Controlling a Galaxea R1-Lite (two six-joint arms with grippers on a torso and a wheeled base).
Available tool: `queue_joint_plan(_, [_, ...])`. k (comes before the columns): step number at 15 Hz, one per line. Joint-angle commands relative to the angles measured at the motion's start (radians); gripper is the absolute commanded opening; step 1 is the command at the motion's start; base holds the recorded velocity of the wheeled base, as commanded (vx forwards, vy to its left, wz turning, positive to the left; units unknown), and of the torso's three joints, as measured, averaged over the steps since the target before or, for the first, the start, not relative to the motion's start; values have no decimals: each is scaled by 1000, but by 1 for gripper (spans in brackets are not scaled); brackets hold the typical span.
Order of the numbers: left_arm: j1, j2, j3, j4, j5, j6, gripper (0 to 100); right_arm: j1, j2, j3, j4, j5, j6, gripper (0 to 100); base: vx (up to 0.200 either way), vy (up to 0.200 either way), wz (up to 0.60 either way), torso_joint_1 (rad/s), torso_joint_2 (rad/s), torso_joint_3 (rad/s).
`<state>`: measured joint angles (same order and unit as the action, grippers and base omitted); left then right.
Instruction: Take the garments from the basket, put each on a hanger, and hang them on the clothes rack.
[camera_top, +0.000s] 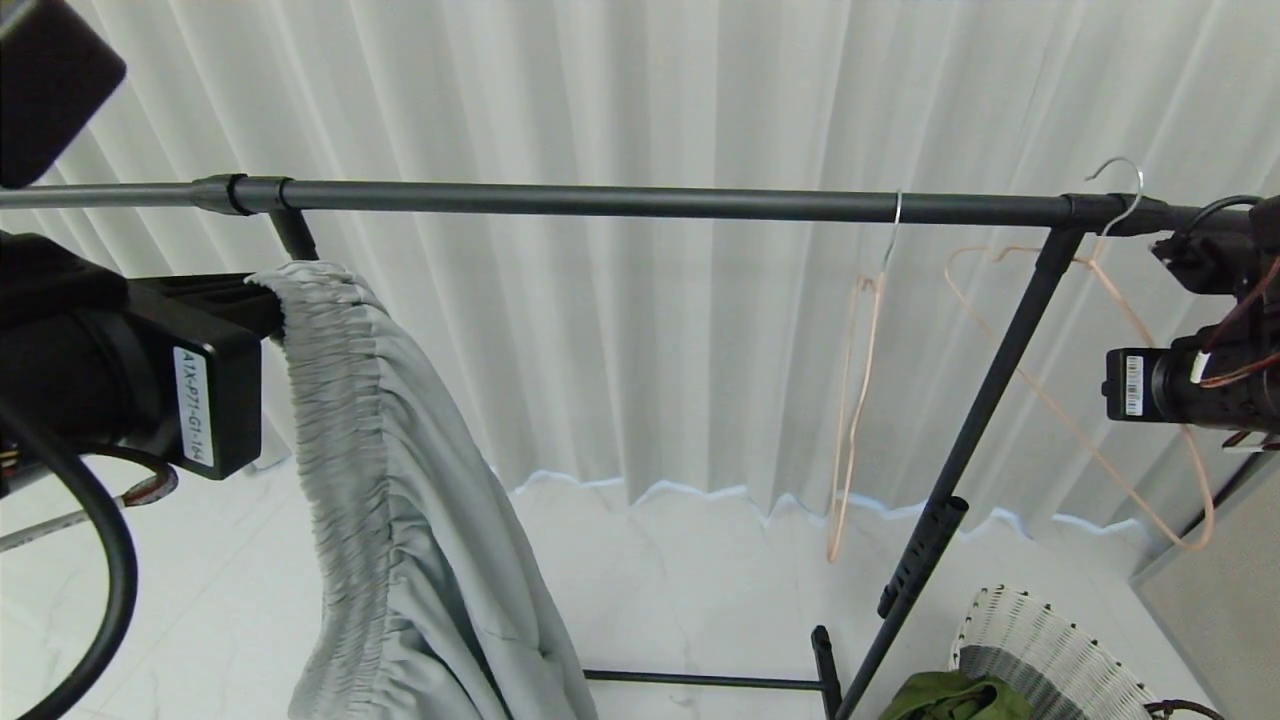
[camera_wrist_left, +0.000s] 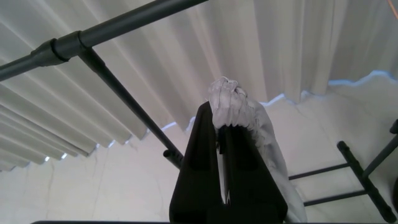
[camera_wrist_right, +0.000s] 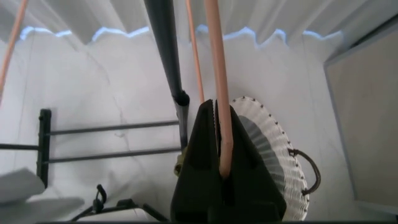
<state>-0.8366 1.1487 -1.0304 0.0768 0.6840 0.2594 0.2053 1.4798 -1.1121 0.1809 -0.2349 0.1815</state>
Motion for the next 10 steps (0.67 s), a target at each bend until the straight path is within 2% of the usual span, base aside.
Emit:
queue_joint_plan(1, [1, -3, 0, 0, 2, 0, 0, 2, -65, 12, 15, -1, -2, 0, 0, 0, 0, 0, 0, 0])
queue_joint_plan(4, [2, -3, 7, 0, 3, 0, 0, 2, -141, 80, 34, -43, -2, 0, 0, 0, 0, 0, 0, 0])
queue_joint_plan(10, [2, -11, 20, 0, 6, 1, 0, 2, -305, 192, 74, -46, -16, 0, -200, 0, 0, 2, 2, 4])
